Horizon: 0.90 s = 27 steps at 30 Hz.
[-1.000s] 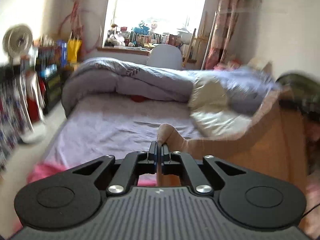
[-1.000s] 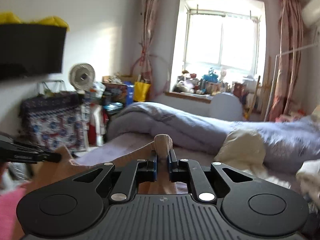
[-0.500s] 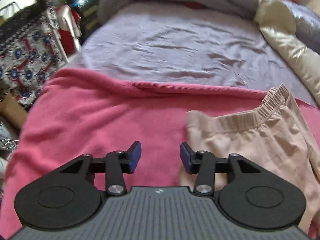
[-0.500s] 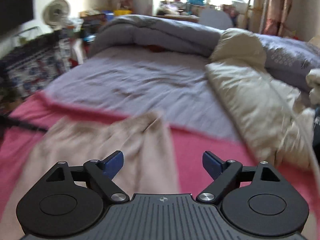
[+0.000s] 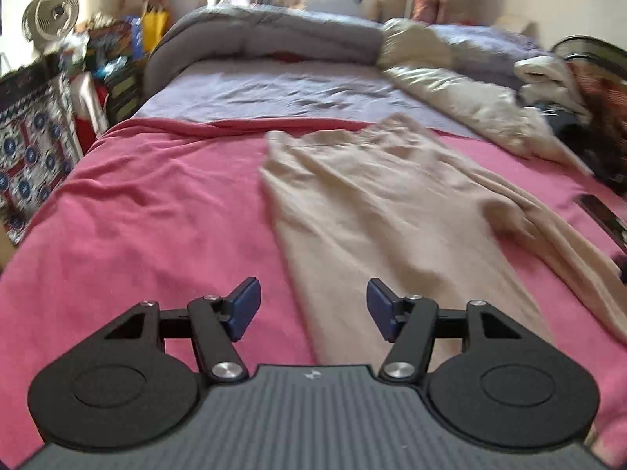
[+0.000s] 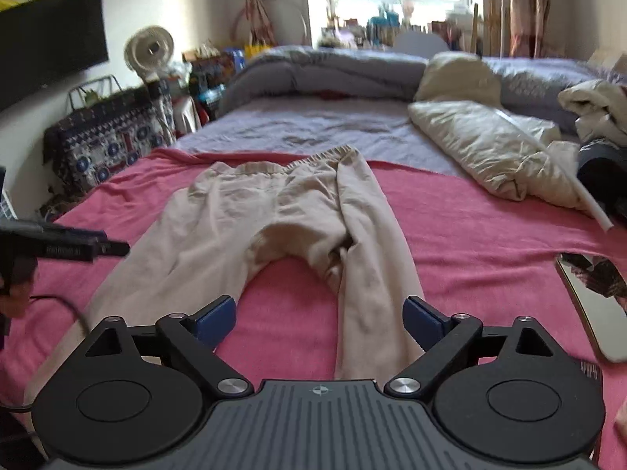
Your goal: Fold clothes
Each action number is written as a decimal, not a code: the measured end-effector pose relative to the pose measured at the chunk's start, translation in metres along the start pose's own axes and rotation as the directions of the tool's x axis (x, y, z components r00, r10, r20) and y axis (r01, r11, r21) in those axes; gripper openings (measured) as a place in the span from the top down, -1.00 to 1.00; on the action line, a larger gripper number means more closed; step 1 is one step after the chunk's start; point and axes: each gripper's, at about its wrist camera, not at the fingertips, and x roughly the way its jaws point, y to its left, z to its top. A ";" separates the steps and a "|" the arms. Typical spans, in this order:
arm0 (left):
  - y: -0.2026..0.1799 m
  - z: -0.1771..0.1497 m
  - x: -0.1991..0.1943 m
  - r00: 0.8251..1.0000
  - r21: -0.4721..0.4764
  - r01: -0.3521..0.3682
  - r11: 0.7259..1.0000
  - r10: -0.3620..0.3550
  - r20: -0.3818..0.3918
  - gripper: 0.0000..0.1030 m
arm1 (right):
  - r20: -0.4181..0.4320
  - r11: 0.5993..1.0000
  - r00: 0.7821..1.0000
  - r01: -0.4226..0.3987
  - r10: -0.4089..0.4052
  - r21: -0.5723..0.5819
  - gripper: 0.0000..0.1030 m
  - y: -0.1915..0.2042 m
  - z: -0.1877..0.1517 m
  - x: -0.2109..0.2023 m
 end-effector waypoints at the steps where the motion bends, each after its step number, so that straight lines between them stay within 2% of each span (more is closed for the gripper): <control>1: -0.006 -0.013 -0.010 1.000 0.006 -0.006 1.000 0.005 0.023 -0.25 | 0.027 1.000 1.000 -0.009 0.009 -0.002 -0.81 0.003 -0.012 -0.009; 4: -0.017 -0.046 -0.042 0.998 0.005 -0.033 0.999 0.032 0.062 -0.25 | 0.077 1.000 0.997 0.009 -0.009 -0.008 -0.81 0.018 -0.050 -0.043; 7: -0.024 -0.074 -0.082 0.996 -0.002 -0.048 0.999 0.048 0.073 -0.30 | 0.071 1.000 0.997 0.015 -0.016 0.025 -0.82 0.034 -0.078 -0.076; 9: -0.028 -0.093 -0.108 0.995 -0.007 -0.058 0.998 0.059 0.080 -0.42 | 0.072 0.999 0.997 -0.027 0.025 0.032 -0.87 0.049 -0.093 -0.089; 12: -0.034 -0.120 -0.143 0.994 -0.023 -0.069 0.997 0.071 0.089 -0.42 | 0.078 0.995 0.993 -0.095 0.093 0.031 -0.89 0.072 -0.115 -0.106; 14: -0.031 -0.131 -0.151 0.996 -0.079 -0.030 0.996 0.037 0.081 -0.40 | 0.068 0.989 0.987 -0.148 0.146 0.027 -0.81 0.086 -0.123 -0.106; 16: -0.029 -0.138 -0.152 0.997 -0.128 0.017 0.992 -0.007 0.078 -0.40 | 0.054 0.979 0.978 -0.203 0.201 0.022 -0.60 0.099 -0.128 -0.104; 17: -0.028 -0.142 -0.151 0.997 -0.150 0.041 0.988 -0.029 0.077 -0.40 | 0.047 0.977 0.976 -0.212 0.211 0.012 -0.47 0.103 -0.130 -0.103; 18: -0.027 -0.146 -0.151 0.996 -0.172 0.064 0.983 -0.051 0.078 -0.40 | 0.040 0.978 0.977 -0.210 0.210 -0.002 -0.44 0.107 -0.130 -0.101; 21: -0.029 -0.154 -0.141 0.999 -0.184 0.032 0.982 -0.024 0.045 -0.39 | 0.023 0.980 0.979 -0.201 0.201 0.003 -0.41 0.107 -0.130 -0.094; 25: -0.037 -0.160 -0.133 0.999 -0.138 0.024 0.990 -0.019 0.033 -0.42 | -0.016 0.973 0.980 -0.196 0.200 0.123 -0.24 0.090 -0.136 -0.080; 27: -0.041 -0.163 -0.133 0.999 -0.126 0.036 0.991 -0.031 0.038 -0.43 | -0.019 0.960 0.975 -0.217 0.224 0.179 -0.21 0.083 -0.142 -0.077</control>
